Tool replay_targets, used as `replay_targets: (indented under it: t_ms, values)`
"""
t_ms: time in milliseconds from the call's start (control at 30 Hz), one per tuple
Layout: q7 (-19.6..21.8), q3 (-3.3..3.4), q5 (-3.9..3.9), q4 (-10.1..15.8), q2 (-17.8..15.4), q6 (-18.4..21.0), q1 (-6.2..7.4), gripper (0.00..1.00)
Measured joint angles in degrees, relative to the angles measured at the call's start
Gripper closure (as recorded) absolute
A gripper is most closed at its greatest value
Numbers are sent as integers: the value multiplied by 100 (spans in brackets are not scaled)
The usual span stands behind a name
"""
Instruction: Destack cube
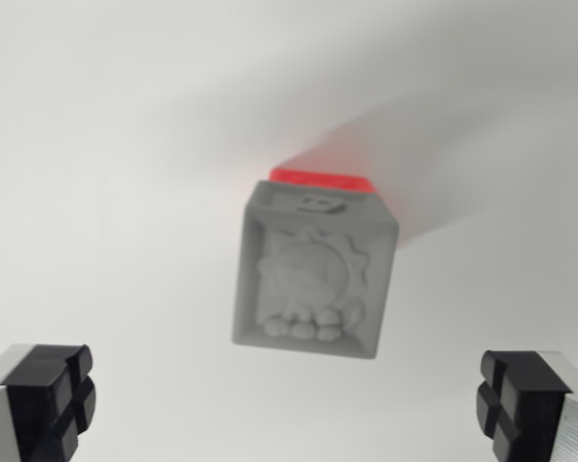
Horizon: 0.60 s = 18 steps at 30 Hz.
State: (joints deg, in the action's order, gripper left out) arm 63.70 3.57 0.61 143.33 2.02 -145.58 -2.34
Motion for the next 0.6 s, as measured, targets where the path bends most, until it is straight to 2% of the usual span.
replay_targets:
  t_ms: [133, 233, 367, 600]
  values:
    - [91, 26, 0, 171, 99, -216, 0, 0]
    - [94, 30, 1, 192, 217, -369, 0, 0]
    - [91, 30, 21, 192, 534, -664, 0, 0]
    - [48, 18, 90, 188, 938, -1065, 0, 0]
